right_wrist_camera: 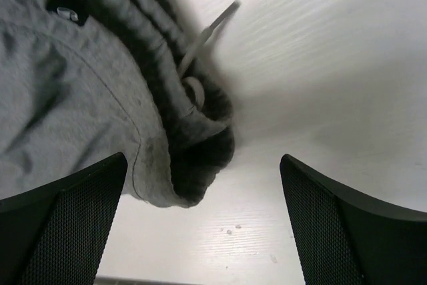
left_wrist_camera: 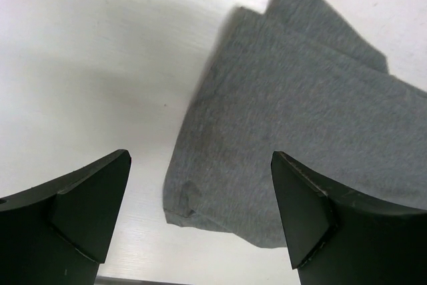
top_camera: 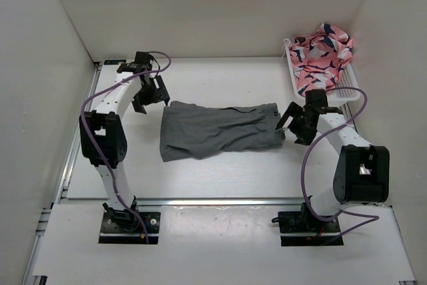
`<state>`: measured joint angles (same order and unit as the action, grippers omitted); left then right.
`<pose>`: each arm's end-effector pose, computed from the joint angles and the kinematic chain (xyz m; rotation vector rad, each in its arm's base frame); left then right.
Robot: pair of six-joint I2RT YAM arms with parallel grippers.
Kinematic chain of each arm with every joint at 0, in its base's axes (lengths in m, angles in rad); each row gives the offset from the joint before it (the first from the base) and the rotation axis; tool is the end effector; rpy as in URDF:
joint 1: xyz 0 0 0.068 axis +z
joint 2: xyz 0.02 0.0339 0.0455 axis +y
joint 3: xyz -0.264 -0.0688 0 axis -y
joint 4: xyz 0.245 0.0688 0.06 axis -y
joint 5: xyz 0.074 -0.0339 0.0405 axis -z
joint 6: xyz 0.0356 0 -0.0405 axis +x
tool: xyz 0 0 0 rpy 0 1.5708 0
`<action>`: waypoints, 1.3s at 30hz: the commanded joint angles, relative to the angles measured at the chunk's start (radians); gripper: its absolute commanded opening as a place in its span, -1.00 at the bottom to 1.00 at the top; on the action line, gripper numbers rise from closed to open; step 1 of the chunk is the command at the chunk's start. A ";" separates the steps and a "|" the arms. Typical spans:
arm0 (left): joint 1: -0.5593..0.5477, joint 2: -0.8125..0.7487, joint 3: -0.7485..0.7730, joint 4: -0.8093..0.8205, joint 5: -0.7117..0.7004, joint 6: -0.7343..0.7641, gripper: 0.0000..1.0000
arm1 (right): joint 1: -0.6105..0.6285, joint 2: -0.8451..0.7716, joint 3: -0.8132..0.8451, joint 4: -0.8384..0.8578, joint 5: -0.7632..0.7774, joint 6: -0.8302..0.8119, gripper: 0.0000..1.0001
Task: Fold and stack the shorts
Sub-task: Fold the shorts
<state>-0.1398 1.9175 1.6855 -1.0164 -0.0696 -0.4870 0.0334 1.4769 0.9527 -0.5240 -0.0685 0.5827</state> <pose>0.3931 -0.0528 0.2600 -0.5016 2.7683 -0.0479 0.2918 0.0122 0.2108 0.6948 2.5553 0.3011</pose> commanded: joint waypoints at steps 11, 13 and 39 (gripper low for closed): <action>-0.014 0.003 -0.041 0.027 0.031 -0.015 0.87 | -0.030 0.206 -0.100 0.317 -0.243 0.063 0.66; -0.014 0.003 -0.041 0.036 0.031 -0.015 0.87 | -0.030 0.229 -0.100 0.329 -0.243 0.063 0.50; 0.003 0.026 -0.339 0.180 0.140 -0.091 0.53 | 0.097 -0.023 0.058 -0.002 0.222 -0.058 -1.00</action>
<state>-0.1158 1.9728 1.3647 -0.8967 0.0093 -0.5549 0.0826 1.5078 0.9295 -0.4637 0.0444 0.5682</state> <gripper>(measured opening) 0.771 0.146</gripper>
